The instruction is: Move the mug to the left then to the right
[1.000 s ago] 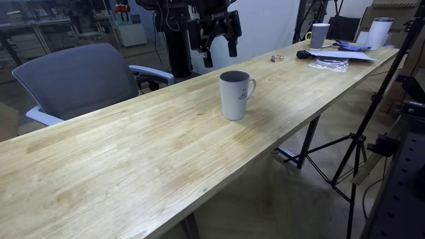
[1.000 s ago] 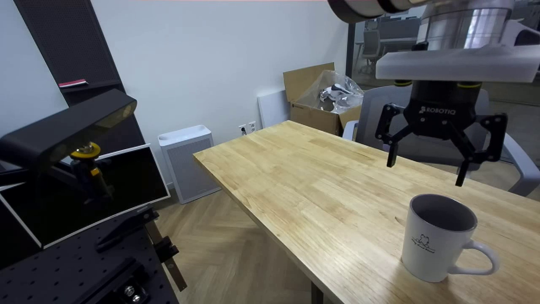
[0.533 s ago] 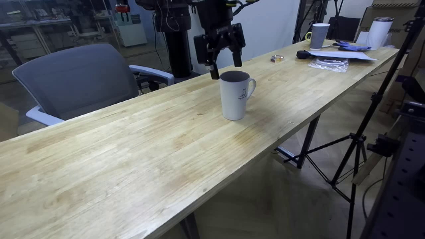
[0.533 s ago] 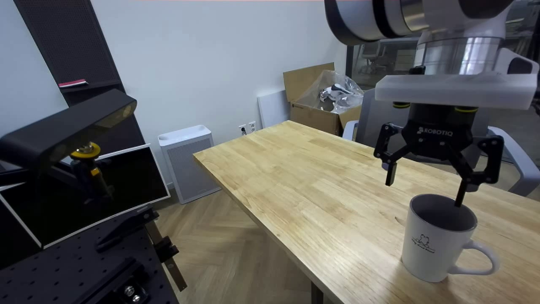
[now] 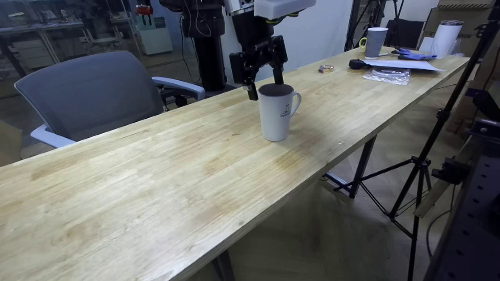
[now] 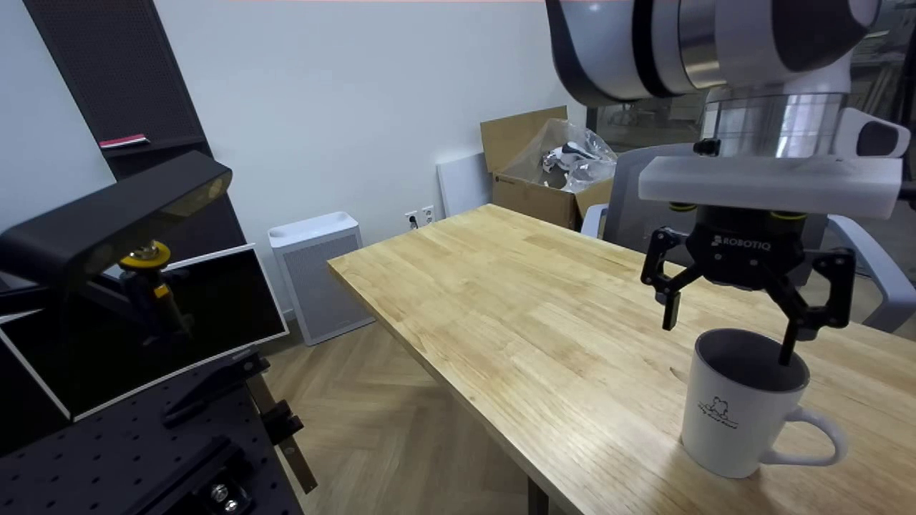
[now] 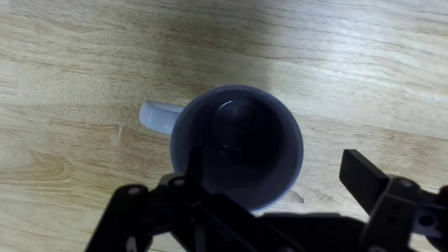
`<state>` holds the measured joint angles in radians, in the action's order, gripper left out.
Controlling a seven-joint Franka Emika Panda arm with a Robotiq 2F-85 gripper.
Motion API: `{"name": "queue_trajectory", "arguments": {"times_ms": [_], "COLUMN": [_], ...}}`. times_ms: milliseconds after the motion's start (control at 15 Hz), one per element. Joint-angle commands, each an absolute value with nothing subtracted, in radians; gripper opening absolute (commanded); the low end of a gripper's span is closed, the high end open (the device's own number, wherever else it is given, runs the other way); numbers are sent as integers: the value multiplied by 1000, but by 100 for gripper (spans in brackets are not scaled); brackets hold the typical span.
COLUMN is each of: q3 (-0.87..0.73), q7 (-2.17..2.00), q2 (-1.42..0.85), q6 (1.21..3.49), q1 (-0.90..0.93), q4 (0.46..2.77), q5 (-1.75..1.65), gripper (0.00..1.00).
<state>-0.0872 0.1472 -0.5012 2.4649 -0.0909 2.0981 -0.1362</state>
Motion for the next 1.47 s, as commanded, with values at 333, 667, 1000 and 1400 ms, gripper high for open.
{"name": "queue_trajectory", "arguments": {"times_ms": [333, 667, 1000, 1400], "q3": [-91, -92, -90, -86], "q7": [78, 56, 58, 67], "q2": [-532, -556, -578, -583], "q6": [2507, 2515, 2519, 2521], "q1": [-59, -41, -37, -39], "q4": [2090, 2089, 2090, 2092], "q5": [-146, -146, -144, -141], "gripper": [100, 100, 75, 39]}}
